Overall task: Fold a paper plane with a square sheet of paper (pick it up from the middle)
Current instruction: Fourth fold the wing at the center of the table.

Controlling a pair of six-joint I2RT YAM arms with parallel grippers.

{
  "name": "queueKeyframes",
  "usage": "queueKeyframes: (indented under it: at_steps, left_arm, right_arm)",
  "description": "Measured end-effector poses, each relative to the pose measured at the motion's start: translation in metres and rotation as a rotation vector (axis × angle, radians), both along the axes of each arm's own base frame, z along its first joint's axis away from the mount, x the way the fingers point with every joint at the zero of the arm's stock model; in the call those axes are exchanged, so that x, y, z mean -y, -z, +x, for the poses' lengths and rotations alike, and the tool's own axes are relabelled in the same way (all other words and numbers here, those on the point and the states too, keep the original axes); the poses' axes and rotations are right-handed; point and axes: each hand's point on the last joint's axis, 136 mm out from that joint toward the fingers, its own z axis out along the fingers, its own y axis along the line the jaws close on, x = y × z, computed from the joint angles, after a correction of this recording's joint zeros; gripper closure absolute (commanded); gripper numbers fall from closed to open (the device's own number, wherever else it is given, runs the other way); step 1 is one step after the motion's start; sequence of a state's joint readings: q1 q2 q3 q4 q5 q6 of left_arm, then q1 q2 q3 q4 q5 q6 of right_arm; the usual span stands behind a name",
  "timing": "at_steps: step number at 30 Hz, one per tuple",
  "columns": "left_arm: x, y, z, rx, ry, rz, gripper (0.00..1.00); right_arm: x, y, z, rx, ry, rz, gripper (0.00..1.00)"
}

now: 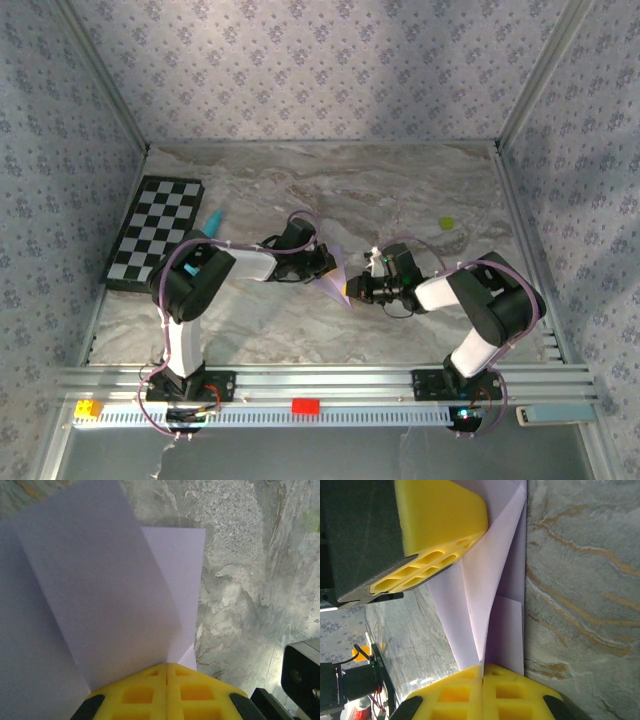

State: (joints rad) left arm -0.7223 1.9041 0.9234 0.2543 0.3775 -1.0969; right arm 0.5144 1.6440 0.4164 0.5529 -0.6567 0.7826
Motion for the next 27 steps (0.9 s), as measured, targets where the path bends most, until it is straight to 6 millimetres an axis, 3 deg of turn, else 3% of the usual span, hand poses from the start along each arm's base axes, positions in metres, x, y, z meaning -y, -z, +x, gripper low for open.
queueKeyframes:
  at_steps: [8,19,27]
  left_arm:
    - [0.0006,0.0002,0.0008,-0.002,0.002,0.005,0.95]
    - [0.0004,0.0005,0.0005,-0.003,0.003,0.007,0.95]
    - [0.0003,0.0005,0.0006,-0.001,0.005,0.007,0.95]
  right_arm:
    - [-0.0001,0.0,-0.0002,-0.009,0.003,0.002,0.99]
    - [0.0017,-0.0033,-0.0014,0.001,0.01,-0.039,0.84]
    - [0.0078,-0.0041,-0.0065,0.015,-0.001,-0.084,0.81]
